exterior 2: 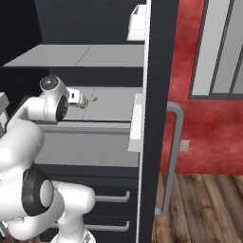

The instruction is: Pick the egg and butter from the fridge and place them by the bowl for mixing.

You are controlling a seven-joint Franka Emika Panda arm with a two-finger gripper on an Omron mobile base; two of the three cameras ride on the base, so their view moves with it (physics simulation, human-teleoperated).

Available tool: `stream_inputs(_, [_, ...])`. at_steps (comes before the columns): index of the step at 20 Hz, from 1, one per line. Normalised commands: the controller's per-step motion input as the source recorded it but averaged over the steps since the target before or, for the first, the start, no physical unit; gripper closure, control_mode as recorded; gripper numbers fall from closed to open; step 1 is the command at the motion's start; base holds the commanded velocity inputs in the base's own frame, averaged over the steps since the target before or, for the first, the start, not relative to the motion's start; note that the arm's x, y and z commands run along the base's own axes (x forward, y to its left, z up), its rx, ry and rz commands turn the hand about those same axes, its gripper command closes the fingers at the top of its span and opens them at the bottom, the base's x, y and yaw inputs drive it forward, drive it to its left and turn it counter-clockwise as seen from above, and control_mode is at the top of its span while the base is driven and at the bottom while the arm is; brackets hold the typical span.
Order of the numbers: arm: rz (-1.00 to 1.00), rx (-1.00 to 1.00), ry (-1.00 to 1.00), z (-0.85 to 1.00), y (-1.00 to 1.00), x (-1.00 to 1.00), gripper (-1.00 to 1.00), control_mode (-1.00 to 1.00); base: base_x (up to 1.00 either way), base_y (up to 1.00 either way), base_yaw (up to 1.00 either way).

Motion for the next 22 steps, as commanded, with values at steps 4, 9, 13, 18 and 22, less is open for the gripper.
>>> stream_inputs(4, [0.00, 0.00, 0.00, -0.31, 0.14, 0.30, -1.00, -1.00, 0.00, 0.00, 0.00])
stream_inputs(9, [0.00, 0.00, 0.00, -0.14, 0.10, 0.37, -1.00, -1.00, 0.00, 0.00, 0.00])
stream_inputs(13, [-0.01, 0.00, 0.00, 0.00, 0.00, 0.43, -1.00, -1.00, 0.00, 0.00, 0.00])
stream_inputs(18, [0.00, 0.00, 0.00, -0.03, 0.00, 0.46, -1.00, -1.00, 0.00, 0.00, 0.00])
stream_inputs(22, [0.00, 0.00, 0.00, -0.13, 0.01, 0.42, -1.00, -1.00, 0.00, 0.00, 0.00])
